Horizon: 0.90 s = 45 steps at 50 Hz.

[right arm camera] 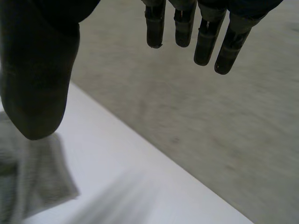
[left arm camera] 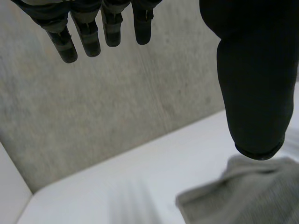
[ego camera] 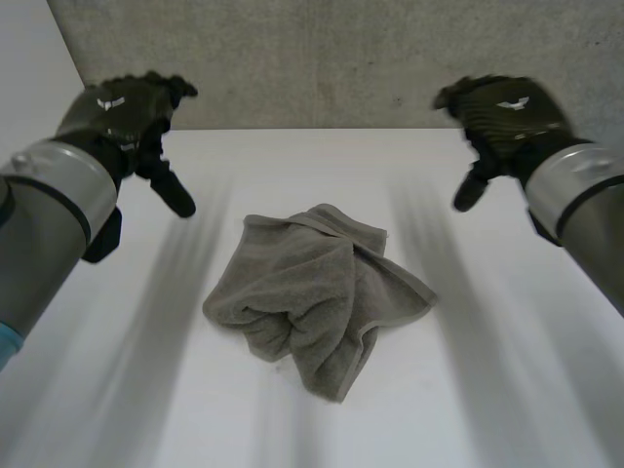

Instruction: Fold the towel.

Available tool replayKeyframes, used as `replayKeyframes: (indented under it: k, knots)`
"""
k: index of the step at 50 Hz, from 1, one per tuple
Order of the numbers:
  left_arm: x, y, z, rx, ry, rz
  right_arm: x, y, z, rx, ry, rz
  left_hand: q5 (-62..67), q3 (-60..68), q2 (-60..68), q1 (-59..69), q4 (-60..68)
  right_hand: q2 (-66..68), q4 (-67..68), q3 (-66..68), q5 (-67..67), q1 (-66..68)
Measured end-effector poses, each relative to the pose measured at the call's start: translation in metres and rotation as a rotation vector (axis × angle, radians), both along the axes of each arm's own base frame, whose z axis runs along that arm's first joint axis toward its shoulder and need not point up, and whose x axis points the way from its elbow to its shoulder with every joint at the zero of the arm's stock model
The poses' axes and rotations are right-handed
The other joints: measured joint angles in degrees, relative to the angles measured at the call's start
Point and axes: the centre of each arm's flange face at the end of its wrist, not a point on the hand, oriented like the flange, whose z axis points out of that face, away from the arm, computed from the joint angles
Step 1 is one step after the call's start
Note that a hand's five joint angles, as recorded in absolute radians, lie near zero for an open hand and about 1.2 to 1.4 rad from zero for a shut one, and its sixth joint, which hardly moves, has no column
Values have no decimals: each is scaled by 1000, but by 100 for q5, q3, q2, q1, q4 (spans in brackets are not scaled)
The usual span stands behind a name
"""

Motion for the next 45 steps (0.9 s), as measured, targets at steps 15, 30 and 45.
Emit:
replayKeyframes:
  k: [15,30,45]
  knots:
    - [32,11,-99,211,-96,63,108,21,-86,231,320,526,0,-2,-2,-1,-2,310,244,356,380,401]
    - [29,4,-146,275,-43,-74,105,11,-103,251,418,379,0,-2,-2,-1,-2,6123,6167,6175,6241,6154]
    - [6,-11,-154,278,63,-111,-4,62,-110,401,445,147,0,-2,-2,-1,-2,6123,6168,6231,6259,6161]
